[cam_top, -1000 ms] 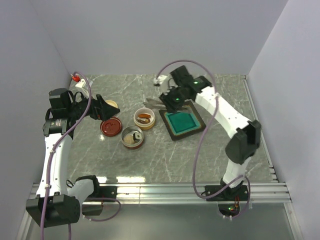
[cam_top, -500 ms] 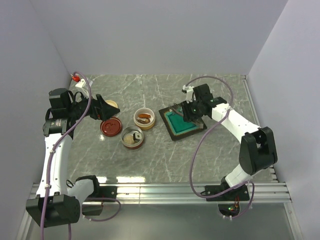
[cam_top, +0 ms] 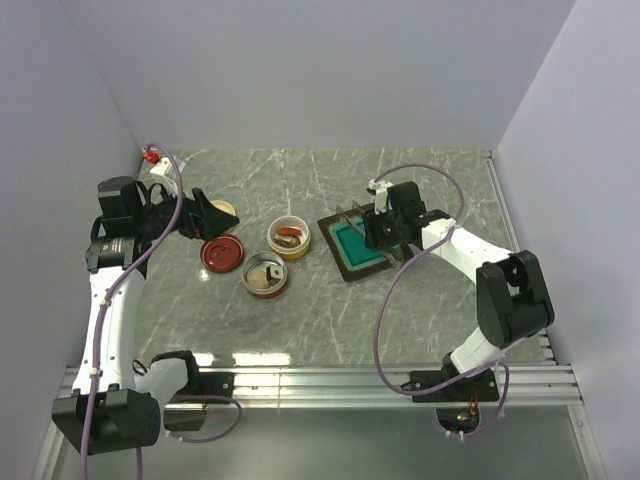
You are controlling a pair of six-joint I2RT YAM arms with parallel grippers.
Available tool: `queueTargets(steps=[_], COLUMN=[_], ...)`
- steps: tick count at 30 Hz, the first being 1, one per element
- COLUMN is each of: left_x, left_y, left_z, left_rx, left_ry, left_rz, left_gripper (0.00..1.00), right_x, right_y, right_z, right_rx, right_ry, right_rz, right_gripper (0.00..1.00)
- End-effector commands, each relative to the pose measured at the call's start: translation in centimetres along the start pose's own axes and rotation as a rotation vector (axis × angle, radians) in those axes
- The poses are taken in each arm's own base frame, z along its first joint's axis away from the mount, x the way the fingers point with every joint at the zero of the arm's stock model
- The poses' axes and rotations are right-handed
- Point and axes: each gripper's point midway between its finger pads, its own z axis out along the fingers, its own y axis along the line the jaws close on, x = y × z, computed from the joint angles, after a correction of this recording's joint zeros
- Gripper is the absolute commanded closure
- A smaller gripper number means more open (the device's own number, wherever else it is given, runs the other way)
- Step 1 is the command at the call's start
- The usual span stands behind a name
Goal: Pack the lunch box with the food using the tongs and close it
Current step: Put down the clamp
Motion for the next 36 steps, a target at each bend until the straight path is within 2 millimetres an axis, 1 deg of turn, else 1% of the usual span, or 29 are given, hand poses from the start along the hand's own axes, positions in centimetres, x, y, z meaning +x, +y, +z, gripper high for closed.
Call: queueTargets(steps=[1,6,10,13,18,19,20,21,22,23,24,26,29,30,33,36], left_x=[-1.7,-1.8,-1.8,-1.8,-1.7,-1.8,-1.8,-1.5,-1.4,-1.6,-1.2,-1.1,-0.7,-0.6,0.4,1.2], left_y=[-0.6,-0.6,-0.5,-0.5,-0.5,-0.3,-0.2,-0.1,0.2,0.4,0.6,1.6,2.6,2.8,3.1,4.4], left_z=[-0.4,-0.3,-0.3,-0.3,-0.3,-0.3,-0.3,-0.3,-0.2,-0.3,-0.4,-0.4,-0.7,-0.9,-1.1,-1.4], left_rx=[0.009,0.013,0.01,0.008,0.009,-0.002,-0.008,-0.013,-0.022,-0.042,-0.055,-0.101,-0.139,-0.133,-0.133,-0.178], left_ry=[-0.039,-0.037,-0.037,-0.035,-0.016,-0.013,-0.012,0.003,0.013,0.014,0.037,0.061,0.093,0.102,0.155,0.189], left_rz=[0.057,0.053,0.053,0.05,0.033,0.029,0.028,0.014,0.012,0.018,-0.004,0.001,-0.004,0.027,0.011,0.004], left_gripper=[0.01,0.01,0.01,0.01,0.0,0.0,0.01,0.01,0.01,0.01,0.01,0.0,0.01,0.01,0.0,0.01], right_x=[-0.1,1.0,1.7,2.6,2.6,2.4,2.4,2.3,1.9,1.8,1.6,0.7,-0.4,-0.7,-1.8,-3.2], right_y=[-0.5,-1.0,-1.3,-1.6,-1.7,-1.7,-1.7,-1.6,-1.5,-1.5,-1.3,-1.2,-0.9,-0.9,-0.7,-0.4], right_z=[0.6,1.3,1.9,2.4,2.3,2.2,2.0,1.9,1.6,1.4,1.2,0.5,-0.3,-0.6,-1.4,-2.5], right_rx=[0.012,0.026,0.032,0.045,0.055,0.055,0.055,0.054,0.052,0.05,0.048,0.045,0.043,0.042,0.036,0.03], right_ry=[-0.018,0.024,0.062,0.098,0.107,0.102,0.102,0.1,0.093,0.094,0.088,0.068,0.046,0.038,0.02,-0.006], right_rz=[0.01,0.007,0.0,0.005,0.009,0.012,0.012,0.015,0.014,0.017,0.018,0.014,0.009,0.009,0.004,-0.006], right_gripper=[0.45,0.39,0.38,0.32,0.23,0.2,0.2,0.17,0.17,0.17,0.16,0.05,0.04,0.04,0.04,0.04])
